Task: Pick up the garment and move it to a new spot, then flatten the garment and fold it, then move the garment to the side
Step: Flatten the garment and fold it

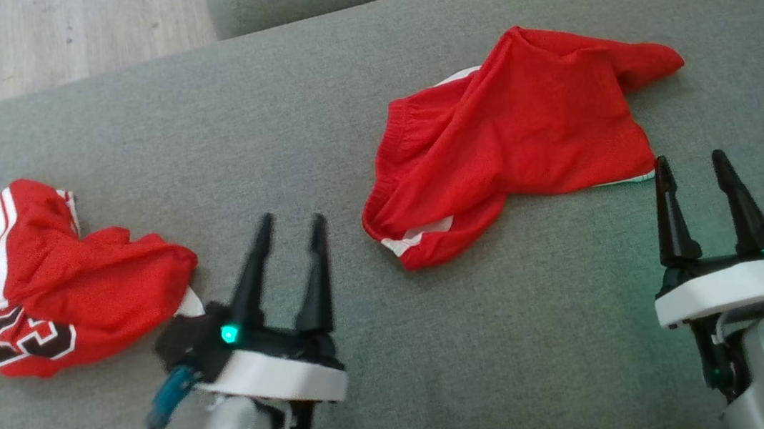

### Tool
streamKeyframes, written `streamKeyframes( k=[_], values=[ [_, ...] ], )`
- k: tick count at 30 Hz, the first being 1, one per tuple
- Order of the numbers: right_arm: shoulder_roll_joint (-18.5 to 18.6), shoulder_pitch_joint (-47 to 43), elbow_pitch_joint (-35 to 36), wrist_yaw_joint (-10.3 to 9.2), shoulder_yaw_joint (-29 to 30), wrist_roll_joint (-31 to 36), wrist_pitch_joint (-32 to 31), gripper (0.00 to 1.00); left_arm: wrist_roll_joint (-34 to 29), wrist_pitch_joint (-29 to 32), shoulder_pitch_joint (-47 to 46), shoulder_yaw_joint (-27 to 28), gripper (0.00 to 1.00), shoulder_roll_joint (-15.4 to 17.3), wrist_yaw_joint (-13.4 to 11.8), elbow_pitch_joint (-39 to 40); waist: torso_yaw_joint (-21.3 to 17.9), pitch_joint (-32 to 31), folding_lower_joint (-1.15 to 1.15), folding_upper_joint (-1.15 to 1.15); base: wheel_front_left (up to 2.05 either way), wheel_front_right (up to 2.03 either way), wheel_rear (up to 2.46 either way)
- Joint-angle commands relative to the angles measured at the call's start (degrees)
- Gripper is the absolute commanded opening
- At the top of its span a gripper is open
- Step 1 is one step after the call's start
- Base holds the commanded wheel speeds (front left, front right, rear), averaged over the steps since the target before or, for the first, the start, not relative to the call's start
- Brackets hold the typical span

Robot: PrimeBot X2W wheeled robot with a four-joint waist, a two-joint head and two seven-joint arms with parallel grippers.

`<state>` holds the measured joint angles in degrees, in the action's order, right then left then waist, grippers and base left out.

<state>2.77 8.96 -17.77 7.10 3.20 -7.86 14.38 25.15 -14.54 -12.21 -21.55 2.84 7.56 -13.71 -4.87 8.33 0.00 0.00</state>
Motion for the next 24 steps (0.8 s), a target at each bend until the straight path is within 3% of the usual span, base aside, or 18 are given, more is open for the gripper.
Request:
streamKeyframes(
  k=[1, 6, 13, 18, 24],
  values=[
    [0.2, 1.99, 2.23, 0.39, -0.67, 0.51, 0.62, 1.0, 2.18, -0.43, -3.9, -0.98, 1.0, 0.04, -0.08, -1.26, -0.19, 0.43, 0.0, 0.0, 0.0, 0.0, 0.0],
    [0.17, 2.03, 2.35, 0.39, -0.29, 0.9, 0.62, 1.0, 7.68, 2.31, -7.33, -6.35, 1.0, 0.04, -0.68, -7.0, -0.43, 1.24, 0.0, 0.0, 0.0, 0.0, 0.0],
    [0.14, 2.98, 2.04, 0.39, -1.0, 1.26, 0.62, 1.0, 15.62, 9.26, -12.84, -14.8, 1.0, 0.04, -4.06, -12.88, -1.23, 2.93, 0.0, 0.0, 0.0, 0.0, 0.0],
    [0.12, 3.61, 2.0, 0.39, -1.34, 1.2, 0.62, 1.0, 18.25, 12.04, -15.15, -17.93, 1.0, 0.04, -6.72, -16.1, -1.92, 3.73, 0.0, 0.0, 0.0, 0.0, 0.0],
    [0.11, 3.81, 1.91, 0.39, -1.78, 0.79, 0.62, 1.0, 21.85, 12.25, -16.45, -19.49, 1.0, 0.04, -7.6, -18.02, -2.59, 3.95, 0.0, 0.0, 0.0, 0.0, 0.0]
  ],
)
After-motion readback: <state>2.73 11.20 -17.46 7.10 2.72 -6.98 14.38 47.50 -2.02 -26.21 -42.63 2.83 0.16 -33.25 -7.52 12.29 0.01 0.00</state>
